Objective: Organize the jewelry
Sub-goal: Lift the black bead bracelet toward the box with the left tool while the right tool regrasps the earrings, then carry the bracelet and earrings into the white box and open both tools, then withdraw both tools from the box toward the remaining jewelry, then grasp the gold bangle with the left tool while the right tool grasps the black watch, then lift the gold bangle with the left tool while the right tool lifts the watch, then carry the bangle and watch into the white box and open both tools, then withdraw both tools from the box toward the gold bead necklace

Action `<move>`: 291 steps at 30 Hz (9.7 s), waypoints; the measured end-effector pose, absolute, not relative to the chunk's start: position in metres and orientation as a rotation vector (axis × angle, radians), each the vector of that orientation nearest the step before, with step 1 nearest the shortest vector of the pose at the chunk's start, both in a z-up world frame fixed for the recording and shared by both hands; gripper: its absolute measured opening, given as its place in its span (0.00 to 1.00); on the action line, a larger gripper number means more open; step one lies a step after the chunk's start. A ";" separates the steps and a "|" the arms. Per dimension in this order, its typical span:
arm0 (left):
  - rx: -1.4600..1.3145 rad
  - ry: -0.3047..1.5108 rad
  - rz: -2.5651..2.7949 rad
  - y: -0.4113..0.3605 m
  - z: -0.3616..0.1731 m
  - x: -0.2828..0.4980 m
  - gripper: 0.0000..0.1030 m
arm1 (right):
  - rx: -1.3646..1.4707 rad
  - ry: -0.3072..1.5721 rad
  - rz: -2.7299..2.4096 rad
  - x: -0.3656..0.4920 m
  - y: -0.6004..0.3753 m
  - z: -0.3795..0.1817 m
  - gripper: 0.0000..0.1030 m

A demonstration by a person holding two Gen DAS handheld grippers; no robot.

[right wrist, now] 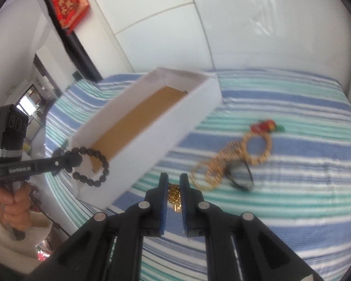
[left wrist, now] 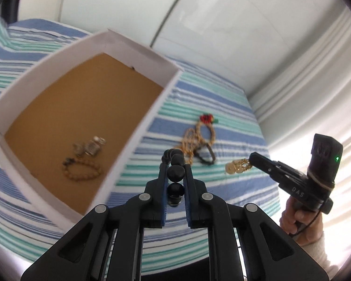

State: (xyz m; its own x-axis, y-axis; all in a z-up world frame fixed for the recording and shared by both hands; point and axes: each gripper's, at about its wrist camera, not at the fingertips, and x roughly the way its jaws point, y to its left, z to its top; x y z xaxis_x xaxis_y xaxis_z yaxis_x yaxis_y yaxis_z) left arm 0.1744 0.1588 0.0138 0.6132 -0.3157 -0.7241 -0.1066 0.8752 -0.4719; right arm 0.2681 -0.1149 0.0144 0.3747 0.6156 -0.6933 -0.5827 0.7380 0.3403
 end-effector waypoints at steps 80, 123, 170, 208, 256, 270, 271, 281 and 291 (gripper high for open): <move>-0.076 1.127 -0.053 0.016 -0.126 0.135 0.92 | -0.029 0.970 0.234 0.168 -0.229 -0.100 0.70; -0.120 1.157 0.115 0.035 -0.179 0.324 0.91 | -0.115 0.973 0.409 0.325 -0.172 -0.117 0.70; -0.154 1.128 0.014 0.058 -0.134 0.179 0.04 | 0.057 1.101 0.367 0.248 -0.229 -0.132 0.09; -0.348 1.046 -0.144 0.083 -0.057 0.159 0.03 | 0.016 1.022 0.523 0.246 -0.162 -0.076 0.09; -0.234 0.993 0.086 0.122 -0.054 0.227 0.73 | -0.109 0.921 0.586 0.298 -0.069 -0.075 0.36; -0.128 1.168 -0.079 0.012 -0.131 0.172 0.73 | 0.061 1.037 0.271 0.212 -0.227 -0.123 0.36; -0.122 1.164 -0.076 0.010 -0.130 0.172 0.73 | 0.068 1.043 0.276 0.216 -0.226 -0.127 0.36; -0.100 1.148 -0.041 0.010 -0.133 0.192 0.73 | 0.051 1.045 0.389 0.229 -0.197 -0.126 0.36; -0.104 1.150 -0.025 0.015 -0.133 0.229 0.73 | 0.062 1.062 0.397 0.286 -0.201 -0.118 0.36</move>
State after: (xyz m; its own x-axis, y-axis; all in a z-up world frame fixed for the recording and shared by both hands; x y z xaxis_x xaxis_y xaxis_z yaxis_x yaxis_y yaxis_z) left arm 0.2288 0.0153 -0.1332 0.4088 -0.0735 -0.9097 -0.0334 0.9949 -0.0954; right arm 0.2860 -0.2007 -0.1177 0.4237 0.3468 -0.8368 -0.2875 0.9275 0.2388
